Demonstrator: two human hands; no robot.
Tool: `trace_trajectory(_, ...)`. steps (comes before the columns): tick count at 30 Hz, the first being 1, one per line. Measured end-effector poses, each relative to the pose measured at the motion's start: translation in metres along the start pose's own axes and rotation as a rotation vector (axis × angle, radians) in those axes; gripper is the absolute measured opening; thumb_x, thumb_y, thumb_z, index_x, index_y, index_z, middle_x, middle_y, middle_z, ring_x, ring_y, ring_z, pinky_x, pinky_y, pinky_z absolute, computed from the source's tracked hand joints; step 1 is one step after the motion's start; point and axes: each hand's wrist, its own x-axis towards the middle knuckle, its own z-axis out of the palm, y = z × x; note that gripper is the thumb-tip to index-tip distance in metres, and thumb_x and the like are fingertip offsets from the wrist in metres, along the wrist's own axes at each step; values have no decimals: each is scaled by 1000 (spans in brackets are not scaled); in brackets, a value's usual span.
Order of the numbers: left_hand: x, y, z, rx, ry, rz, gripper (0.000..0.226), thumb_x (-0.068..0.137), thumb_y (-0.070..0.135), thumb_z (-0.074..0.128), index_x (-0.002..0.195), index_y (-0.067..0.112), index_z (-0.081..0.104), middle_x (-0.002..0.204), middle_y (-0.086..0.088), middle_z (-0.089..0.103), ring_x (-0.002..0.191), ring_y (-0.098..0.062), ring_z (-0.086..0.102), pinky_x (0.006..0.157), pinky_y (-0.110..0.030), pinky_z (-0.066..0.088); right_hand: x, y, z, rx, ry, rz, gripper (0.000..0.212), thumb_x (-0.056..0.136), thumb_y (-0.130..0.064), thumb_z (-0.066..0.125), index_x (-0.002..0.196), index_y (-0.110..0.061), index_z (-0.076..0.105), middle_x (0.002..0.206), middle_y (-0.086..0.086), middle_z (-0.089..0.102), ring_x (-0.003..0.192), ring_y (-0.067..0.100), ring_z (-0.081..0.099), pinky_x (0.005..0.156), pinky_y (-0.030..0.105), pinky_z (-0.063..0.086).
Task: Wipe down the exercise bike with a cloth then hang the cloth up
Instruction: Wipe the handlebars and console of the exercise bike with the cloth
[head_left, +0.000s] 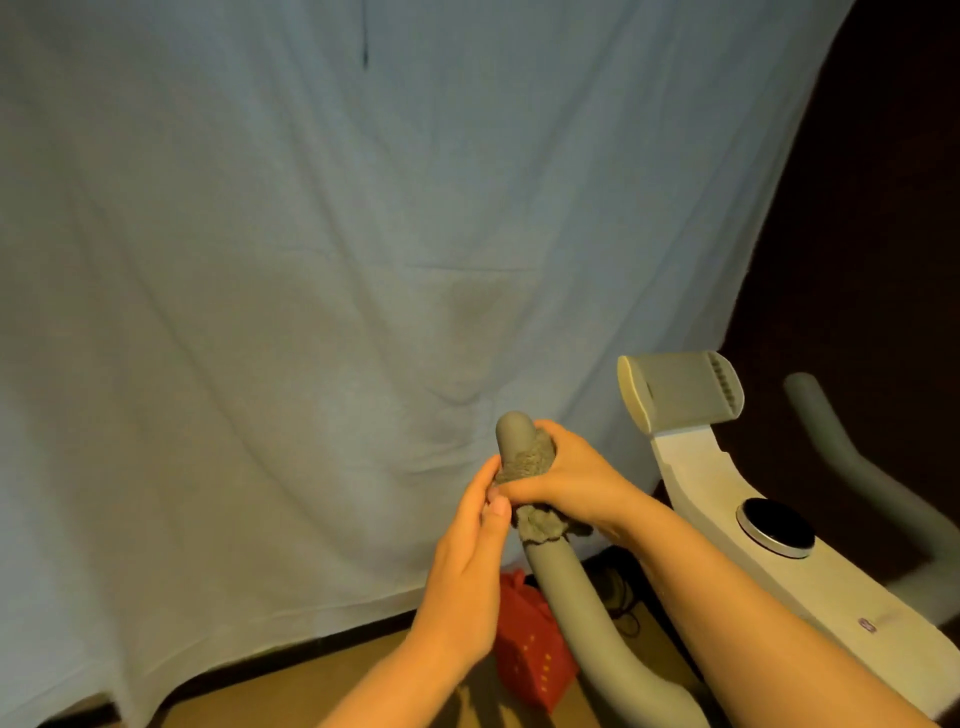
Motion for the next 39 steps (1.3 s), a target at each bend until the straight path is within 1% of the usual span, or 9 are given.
trace_trajectory(5, 8, 2, 1, -35, 42, 26, 42, 94, 52, 42, 135, 40, 41, 143, 15, 47, 130, 5, 43, 112, -28, 35, -11, 9, 14, 56, 119, 19, 53, 64, -17, 86, 106, -15, 54, 91, 7, 70, 76, 18, 69, 72, 40, 58)
trace_trajectory(11, 19, -1, 2, 10, 95, 64, 53, 86, 56, 42, 135, 35, 44, 142, 11, 49, 129, 2, 44, 112, -30, 36, -10, 0, 10, 50, 165, -44, 52, 69, -18, 86, 110, -19, 54, 93, -5, 65, 72, -1, 63, 61, 16, 50)
trace_trajectory(14, 24, -1, -1, 16, 75, 69, 54, 87, 57, 39, 136, 36, 45, 141, 11, 50, 129, 1, 45, 111, -29, 37, -18, 7, 20, 80, 247, -28, 46, 71, -29, 85, 105, -23, 54, 91, -5, 68, 77, 4, 67, 66, 21, 53)
trace_trajectory(20, 33, 3, -1, -74, 40, 52, 54, 88, 50, 41, 138, 31, 43, 140, 13, 49, 124, 12, 44, 96, -6, 38, -4, -9, 19, 97, 343, -50, 53, 67, -28, 87, 110, -23, 56, 93, -10, 66, 84, 7, 65, 72, 20, 53)
trace_trajectory(24, 43, 3, -5, -43, 25, 79, 37, 97, 42, 44, 130, 26, 52, 130, 6, 60, 118, 1, 55, 97, -13, 42, -16, -6, 29, -96, 414, -22, 49, 66, -40, 84, 104, -29, 55, 90, -12, 68, 84, 7, 65, 74, 29, 53)
trace_trajectory(28, 56, 5, -9, -30, -22, 78, 52, 88, 46, 40, 135, 25, 49, 135, 6, 56, 123, 1, 51, 105, -22, 40, 10, -28, 20, -227, 462, -32, 53, 63, -32, 83, 109, -31, 56, 97, -8, 66, 91, 14, 62, 77, 32, 52)
trace_trajectory(31, 63, 6, -19, -31, -67, 83, 55, 88, 49, 38, 137, 27, 48, 137, 8, 55, 125, 0, 50, 108, -26, 39, 14, -27, 26, -201, 533, -12, 45, 60, -33, 81, 99, -30, 59, 89, -8, 69, 87, 13, 66, 77, 35, 54)
trace_trajectory(35, 73, 6, -34, -9, -137, 83, 54, 87, 56, 37, 132, 30, 52, 133, 6, 59, 122, -2, 53, 105, -23, 42, 7, -24, 22, -188, 443, 75, 41, 59, -33, 87, 92, -29, 61, 84, -10, 69, 81, 6, 65, 75, 30, 54)
trace_trajectory(39, 79, 5, -35, -22, -198, 82, 50, 90, 48, 37, 133, 27, 51, 134, 9, 57, 123, 1, 52, 103, -20, 42, 15, -40, 21, -172, 470, 36, 42, 61, -26, 86, 98, -29, 66, 85, -10, 71, 81, 3, 66, 69, 19, 52)
